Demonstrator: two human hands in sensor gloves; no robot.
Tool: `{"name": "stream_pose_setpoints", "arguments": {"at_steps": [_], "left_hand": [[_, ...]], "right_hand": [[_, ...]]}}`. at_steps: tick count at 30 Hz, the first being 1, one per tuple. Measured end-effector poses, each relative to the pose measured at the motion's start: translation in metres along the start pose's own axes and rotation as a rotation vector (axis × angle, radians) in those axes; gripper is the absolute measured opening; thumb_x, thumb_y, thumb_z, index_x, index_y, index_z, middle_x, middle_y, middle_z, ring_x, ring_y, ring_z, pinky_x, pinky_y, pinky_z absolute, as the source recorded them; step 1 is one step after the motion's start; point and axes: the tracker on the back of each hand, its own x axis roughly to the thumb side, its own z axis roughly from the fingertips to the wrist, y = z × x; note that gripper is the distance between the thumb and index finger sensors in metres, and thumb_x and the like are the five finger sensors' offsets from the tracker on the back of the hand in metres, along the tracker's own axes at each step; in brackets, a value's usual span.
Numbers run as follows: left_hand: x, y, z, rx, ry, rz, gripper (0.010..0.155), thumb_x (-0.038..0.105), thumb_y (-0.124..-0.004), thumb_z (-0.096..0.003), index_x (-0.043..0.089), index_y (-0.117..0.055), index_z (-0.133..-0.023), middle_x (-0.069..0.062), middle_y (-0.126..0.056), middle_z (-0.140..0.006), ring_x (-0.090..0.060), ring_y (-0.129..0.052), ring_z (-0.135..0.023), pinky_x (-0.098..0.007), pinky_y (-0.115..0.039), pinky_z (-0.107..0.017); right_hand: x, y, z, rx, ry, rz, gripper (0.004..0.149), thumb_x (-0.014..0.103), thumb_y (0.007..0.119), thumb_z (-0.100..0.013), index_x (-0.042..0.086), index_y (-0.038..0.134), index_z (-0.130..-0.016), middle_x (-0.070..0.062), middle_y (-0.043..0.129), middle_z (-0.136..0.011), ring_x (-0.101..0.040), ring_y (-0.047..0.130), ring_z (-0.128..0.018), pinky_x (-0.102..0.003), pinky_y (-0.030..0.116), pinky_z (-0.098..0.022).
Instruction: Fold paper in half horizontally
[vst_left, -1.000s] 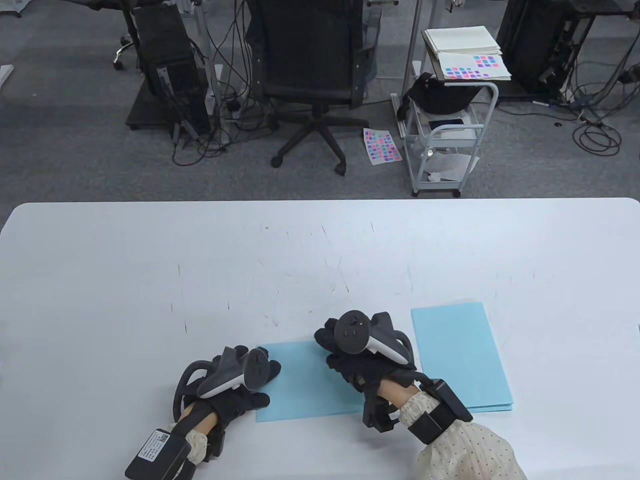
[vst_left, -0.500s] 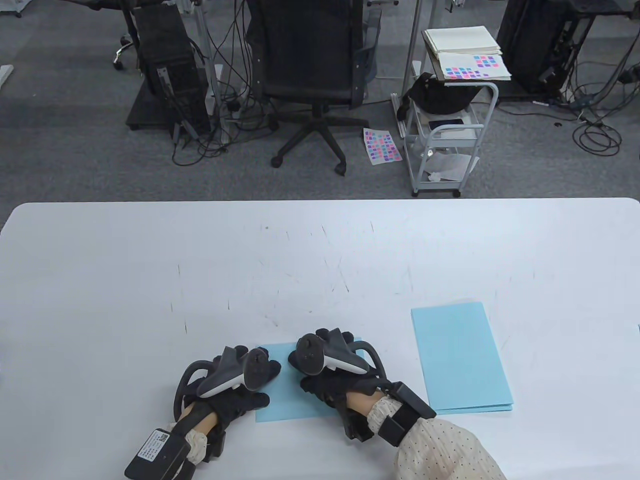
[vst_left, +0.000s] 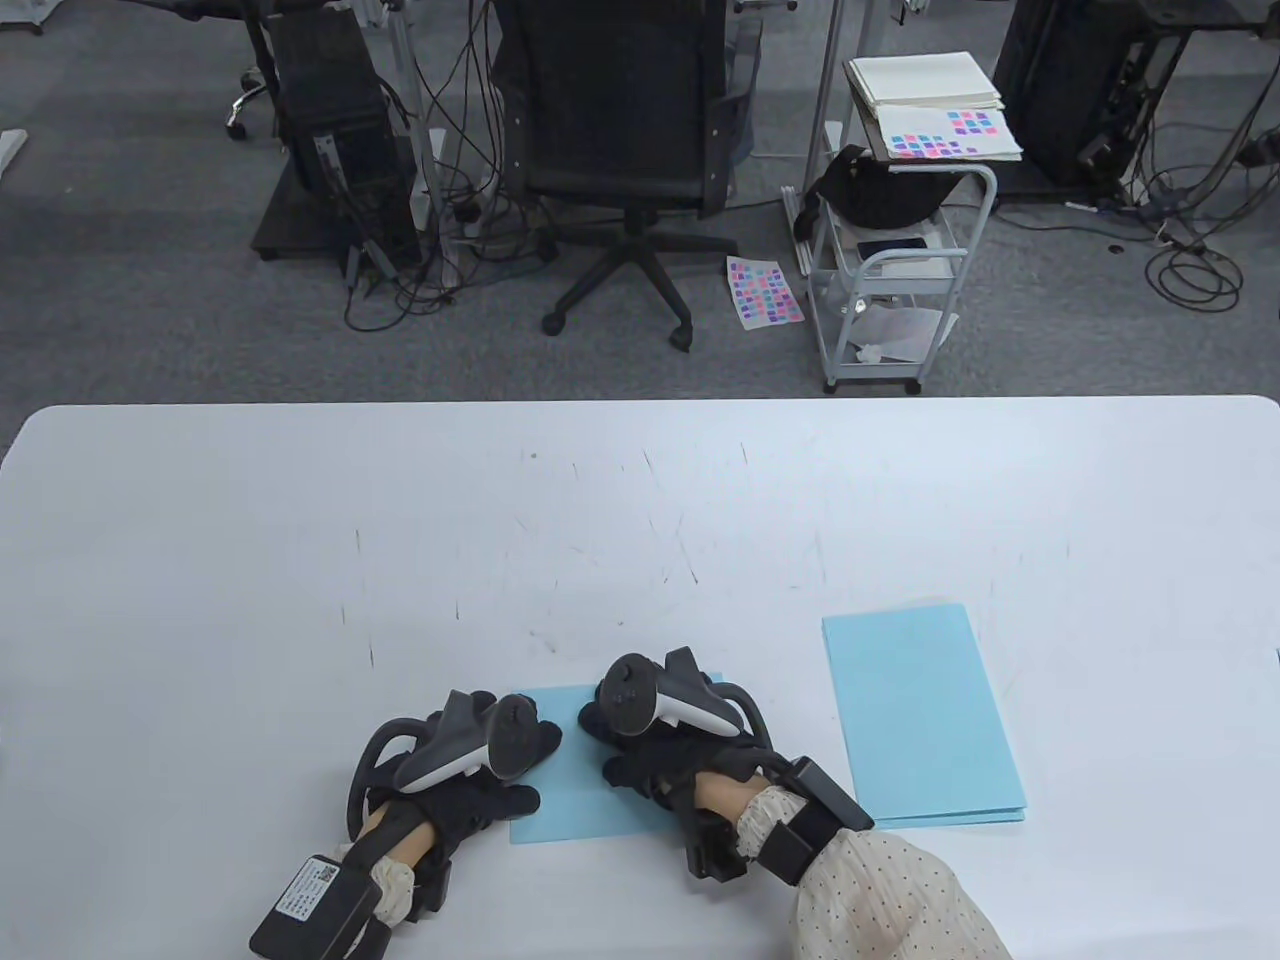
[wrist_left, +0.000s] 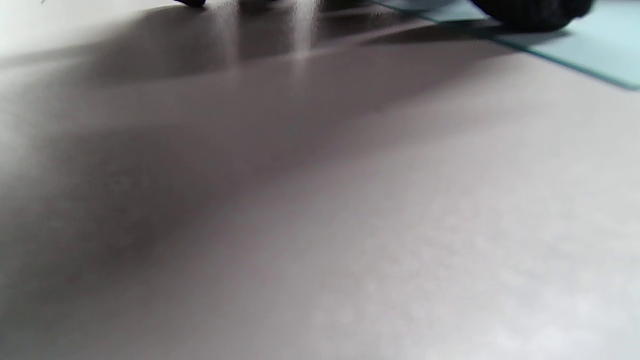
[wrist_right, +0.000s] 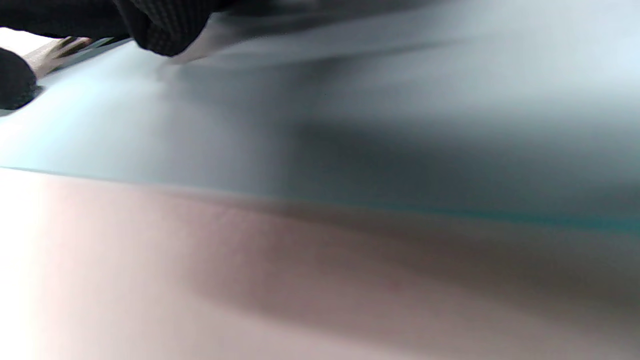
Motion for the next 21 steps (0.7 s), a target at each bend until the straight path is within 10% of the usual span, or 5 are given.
{"name": "stream_pose_setpoints", "arguments": {"at_steps": [21], "left_hand": [[0.0,0.002,0.0,-0.018,0.015,0.004,0.069,0.06,-0.069,-0.0332,0.064,-0.039,-0.095,0.028,-0.028,-0.114,-0.015,-0.034,-0.115,-0.05,-0.043,-0.088]], "right_hand": [[-0.029,-0.009,0.008,-0.02,0.127,0.0,0.067,0.042,0.071,-0.049,0.045,0.035,-0.105,0.023,0.022,-0.116,-0.028,0.001,-0.107,-0.064,0.004,-0.072]]}}
